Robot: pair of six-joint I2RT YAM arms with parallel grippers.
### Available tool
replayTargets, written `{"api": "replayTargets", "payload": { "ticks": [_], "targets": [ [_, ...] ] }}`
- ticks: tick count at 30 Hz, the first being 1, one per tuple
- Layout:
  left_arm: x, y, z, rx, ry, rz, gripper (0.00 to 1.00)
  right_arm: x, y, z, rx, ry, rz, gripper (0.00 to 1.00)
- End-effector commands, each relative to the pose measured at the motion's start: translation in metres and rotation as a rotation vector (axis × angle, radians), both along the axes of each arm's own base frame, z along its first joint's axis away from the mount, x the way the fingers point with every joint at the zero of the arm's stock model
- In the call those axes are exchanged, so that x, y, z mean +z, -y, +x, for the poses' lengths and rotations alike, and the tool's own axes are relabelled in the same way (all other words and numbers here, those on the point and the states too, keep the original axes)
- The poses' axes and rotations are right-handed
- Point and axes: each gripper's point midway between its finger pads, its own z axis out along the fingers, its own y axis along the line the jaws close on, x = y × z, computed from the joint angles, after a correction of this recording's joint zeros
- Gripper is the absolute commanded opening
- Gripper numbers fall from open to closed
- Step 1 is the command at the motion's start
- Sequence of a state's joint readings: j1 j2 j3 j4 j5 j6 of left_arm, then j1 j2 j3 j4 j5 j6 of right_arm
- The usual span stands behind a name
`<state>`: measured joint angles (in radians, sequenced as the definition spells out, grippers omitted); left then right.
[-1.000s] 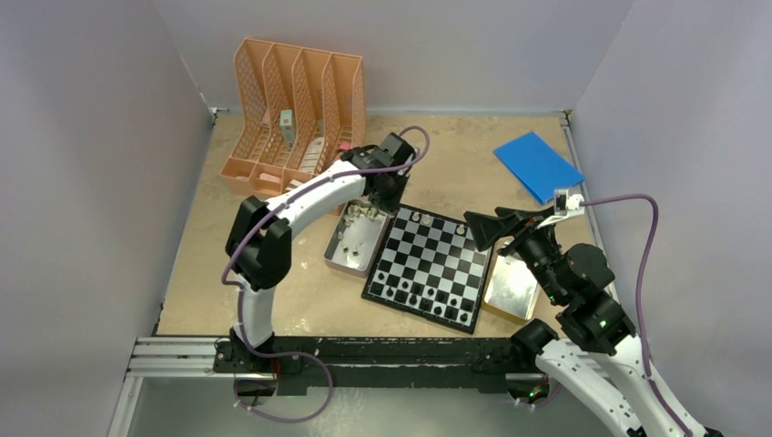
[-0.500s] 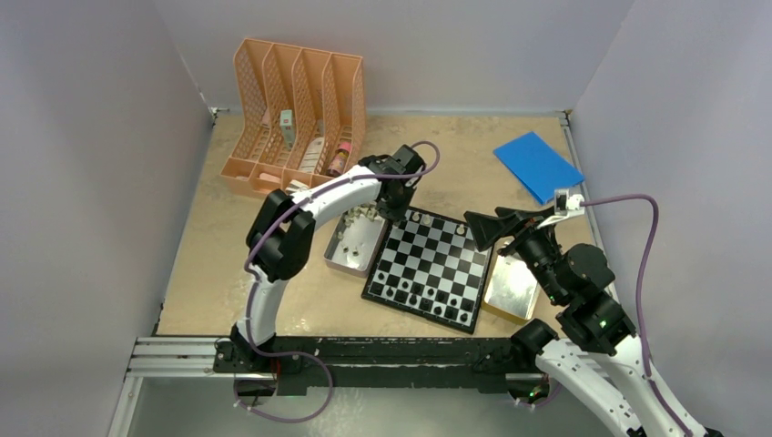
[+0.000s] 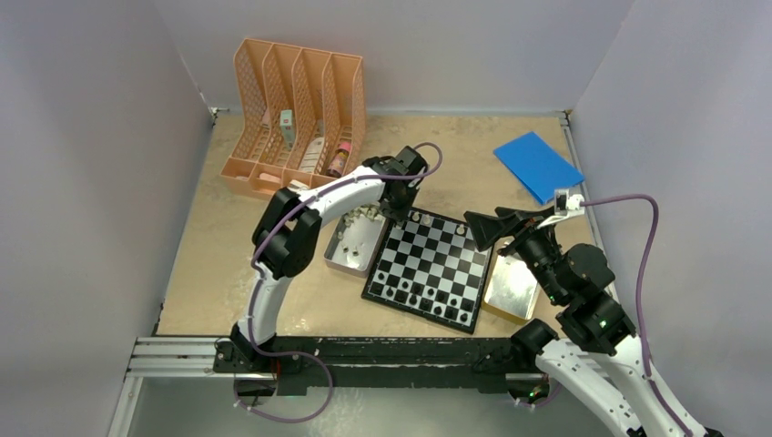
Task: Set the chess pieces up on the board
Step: Place the chess piece on the chessboard.
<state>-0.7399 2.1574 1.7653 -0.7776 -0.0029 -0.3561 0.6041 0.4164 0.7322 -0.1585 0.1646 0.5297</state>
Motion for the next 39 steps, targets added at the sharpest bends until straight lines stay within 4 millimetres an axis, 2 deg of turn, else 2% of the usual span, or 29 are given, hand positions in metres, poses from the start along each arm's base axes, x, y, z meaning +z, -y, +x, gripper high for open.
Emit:
{"api": "replayTargets", "payload": {
  "ticks": [1, 21, 31, 39],
  "targets": [
    [0.015, 0.013, 0.013, -0.014, 0.04, -0.053, 0.09, 0.019, 0.0, -0.002, 0.011, 0.071, 0.023, 0.95],
    [0.006, 0.011, 0.014, -0.018, 0.034, -0.025, 0.11, 0.019, 0.0, -0.002, 0.01, 0.072, 0.022, 0.95],
    [0.011, 0.009, 0.017, -0.01, 0.05, -0.013, 0.2, 0.019, 0.0, -0.003, 0.012, 0.073, 0.023, 0.95],
    [0.02, 0.013, 0.018, -0.015, 0.058, -0.039, 0.21, 0.019, -0.001, -0.002, 0.012, 0.072, 0.022, 0.95]
  ]
}}
